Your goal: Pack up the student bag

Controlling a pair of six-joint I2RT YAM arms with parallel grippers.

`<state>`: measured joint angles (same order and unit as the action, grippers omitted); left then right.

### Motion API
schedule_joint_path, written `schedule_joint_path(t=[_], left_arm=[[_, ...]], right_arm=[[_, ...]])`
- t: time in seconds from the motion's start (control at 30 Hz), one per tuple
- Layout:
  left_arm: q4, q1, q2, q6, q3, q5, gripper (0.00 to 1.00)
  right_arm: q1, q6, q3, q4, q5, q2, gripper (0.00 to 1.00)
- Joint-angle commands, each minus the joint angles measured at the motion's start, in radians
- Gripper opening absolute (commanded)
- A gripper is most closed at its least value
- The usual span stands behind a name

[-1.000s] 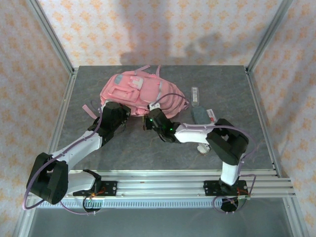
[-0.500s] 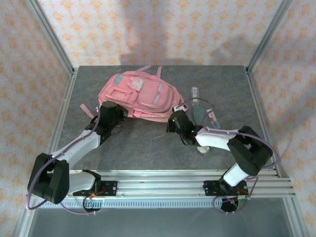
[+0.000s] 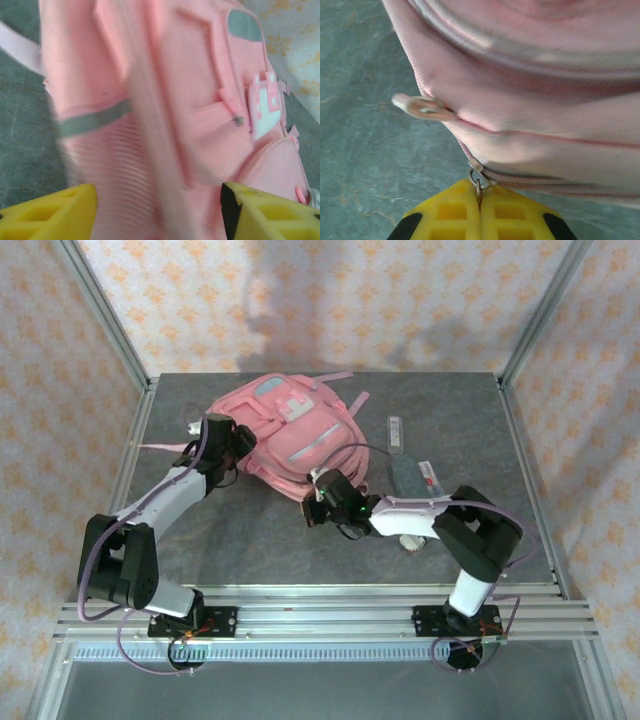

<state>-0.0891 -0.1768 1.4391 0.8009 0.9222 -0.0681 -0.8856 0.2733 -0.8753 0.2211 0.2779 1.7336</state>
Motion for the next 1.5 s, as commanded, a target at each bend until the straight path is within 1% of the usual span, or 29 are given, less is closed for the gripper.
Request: schedule_joint_path(t=[0.0, 0.07, 0.17, 0.27, 0.3, 0.4, 0.43, 0.53, 0.63, 0.7, 0.73, 0.8, 0.83, 0.87, 0.9, 0.97, 1.03, 1.1, 1.17, 1.2, 1.47], left_arm=[[0.035, -0.019, -0.074, -0.016, -0.058, -0.058, 0.69], [0.069, -0.052, -0.135, 0.021, -0.147, -0.08, 0.7], [0.126, -0.142, -0.218, 0.091, -0.28, -0.065, 0.7], [0.175, -0.208, -0.251, 0.165, -0.372, -0.043, 0.7], [0.216, -0.227, -0.253, 0.191, -0.404, -0.041, 0.71], [0.306, -0.263, -0.237, 0.238, -0.46, -0.025, 0.75], [0.323, -0.27, -0.224, 0.249, -0.466, -0.022, 0.78], [0.413, -0.284, -0.16, 0.268, -0.476, -0.034, 0.79], [0.46, -0.29, -0.074, 0.267, -0.452, -0.021, 0.79], [0.49, -0.291, -0.017, 0.273, -0.443, -0.007, 0.74], [0.504, -0.289, 0.013, 0.273, -0.437, -0.011, 0.68], [0.506, -0.29, 0.062, 0.277, -0.419, -0.032, 0.54], [0.509, -0.289, 0.085, 0.276, -0.411, -0.05, 0.45], [0.511, -0.291, 0.101, 0.276, -0.408, -0.061, 0.38], [0.516, -0.29, 0.114, 0.279, -0.408, -0.075, 0.27], [0.524, -0.291, 0.134, 0.281, -0.41, -0.094, 0.12], [0.541, -0.291, 0.146, 0.287, -0.417, -0.114, 0.0], [0.561, -0.29, 0.154, 0.293, -0.422, -0.132, 0.0], [0.563, -0.291, 0.159, 0.297, -0.424, -0.134, 0.0], [0.568, -0.292, 0.159, 0.3, -0.425, -0.137, 0.0], [0.603, -0.296, 0.173, 0.319, -0.432, -0.152, 0.0]], right_arm=[[-0.012, 0.034, -0.035, 0.027, 0.09, 0.045, 0.0], [-0.012, 0.042, -0.045, 0.026, 0.101, 0.063, 0.0], [-0.013, 0.041, -0.054, 0.018, 0.118, 0.078, 0.0], [-0.011, 0.038, -0.05, 0.011, 0.123, 0.077, 0.0], [-0.013, 0.038, -0.048, 0.008, 0.122, 0.074, 0.0], [-0.012, 0.04, -0.04, 0.006, 0.122, 0.064, 0.0], [-0.012, 0.041, -0.036, 0.007, 0.122, 0.062, 0.0], [-0.014, 0.044, -0.027, 0.011, 0.117, 0.057, 0.0], [-0.011, 0.042, -0.029, 0.004, 0.113, 0.063, 0.0], [-0.012, 0.038, -0.046, -0.023, 0.105, 0.081, 0.0], [-0.012, 0.034, -0.061, -0.051, 0.095, 0.096, 0.0], [-0.011, 0.037, -0.074, -0.084, 0.078, 0.117, 0.0], [-0.012, 0.039, -0.074, -0.092, 0.07, 0.122, 0.0], [-0.011, 0.041, -0.071, -0.095, 0.062, 0.126, 0.0], [-0.011, 0.043, -0.068, -0.099, 0.058, 0.13, 0.0], [-0.012, 0.05, -0.075, -0.12, 0.037, 0.142, 0.0], [-0.011, 0.06, -0.083, -0.136, 0.015, 0.152, 0.06], [-0.011, 0.071, -0.088, -0.138, -0.007, 0.158, 0.18], [-0.012, 0.08, -0.091, -0.139, -0.028, 0.159, 0.25], [-0.013, 0.085, -0.093, -0.141, -0.042, 0.161, 0.26], [-0.027, 0.122, -0.107, -0.158, -0.175, 0.172, 0.27]])
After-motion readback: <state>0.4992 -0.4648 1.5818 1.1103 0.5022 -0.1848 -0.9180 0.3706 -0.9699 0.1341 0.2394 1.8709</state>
